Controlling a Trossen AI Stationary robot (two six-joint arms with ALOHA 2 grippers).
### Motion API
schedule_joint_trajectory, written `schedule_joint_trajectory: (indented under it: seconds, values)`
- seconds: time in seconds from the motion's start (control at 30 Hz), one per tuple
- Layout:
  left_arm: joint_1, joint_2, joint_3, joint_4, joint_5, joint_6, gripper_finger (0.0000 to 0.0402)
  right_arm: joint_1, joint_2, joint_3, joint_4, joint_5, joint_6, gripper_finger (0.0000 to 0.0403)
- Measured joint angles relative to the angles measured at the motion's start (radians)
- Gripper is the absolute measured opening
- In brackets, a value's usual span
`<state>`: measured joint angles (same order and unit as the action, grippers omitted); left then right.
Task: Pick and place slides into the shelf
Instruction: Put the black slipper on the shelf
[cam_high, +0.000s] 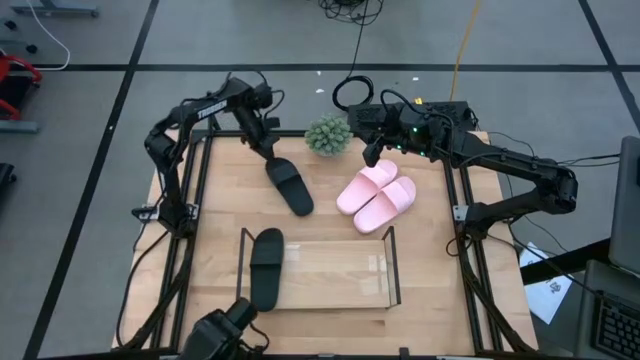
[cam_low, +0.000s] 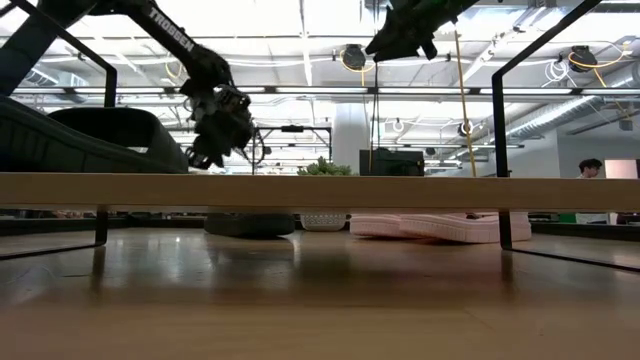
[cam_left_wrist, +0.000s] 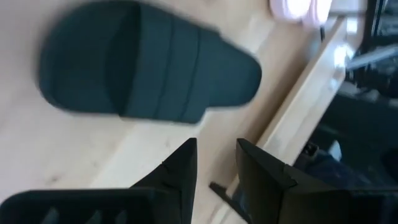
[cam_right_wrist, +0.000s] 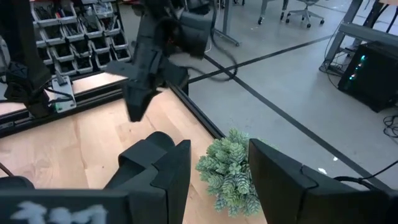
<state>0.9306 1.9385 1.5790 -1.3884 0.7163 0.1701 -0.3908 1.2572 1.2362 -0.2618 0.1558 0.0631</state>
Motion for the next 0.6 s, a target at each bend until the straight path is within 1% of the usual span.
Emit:
schedule_joint_trajectory:
  seconds: [0.13, 0.23, 0.3, 0.37, 0.4, 0.5, 0.6]
  values:
    - [-0.001, -0.002, 0.068, 0.051, 0.0, -0.067, 0.0111, 0.0, 0.0, 0.0, 0.003, 0.0, 0.0, 0.0153]
    - [-0.005, -0.001, 0.086, 0.131, 0.011, -0.119, 0.0111, 0.0, 0.0, 0.0, 0.003, 0.0, 0.0, 0.0153]
    - [-0.011, 0.006, 0.085, 0.167, 0.047, -0.156, 0.0111, 0.0, 0.0, 0.0, 0.003, 0.0, -0.005, 0.0153]
    - [-0.015, 0.029, 0.085, 0.167, 0.115, -0.165, 0.0111, 0.0, 0.0, 0.0, 0.003, 0.0, -0.022, 0.0153]
    - [-0.018, 0.043, 0.084, 0.167, 0.126, -0.165, 0.0111, 0.0, 0.0, 0.0, 0.003, 0.0, -0.031, 0.0153]
    - [-0.026, 0.082, 0.083, 0.162, 0.097, -0.183, 0.0111, 0.0, 0.0, 0.0, 0.003, 0.0, -0.049, 0.0153]
    - [-0.021, 0.115, 0.083, 0.159, 0.093, -0.208, 0.0111, 0.0, 0.0, 0.0, 0.003, 0.0, -0.049, 0.0153]
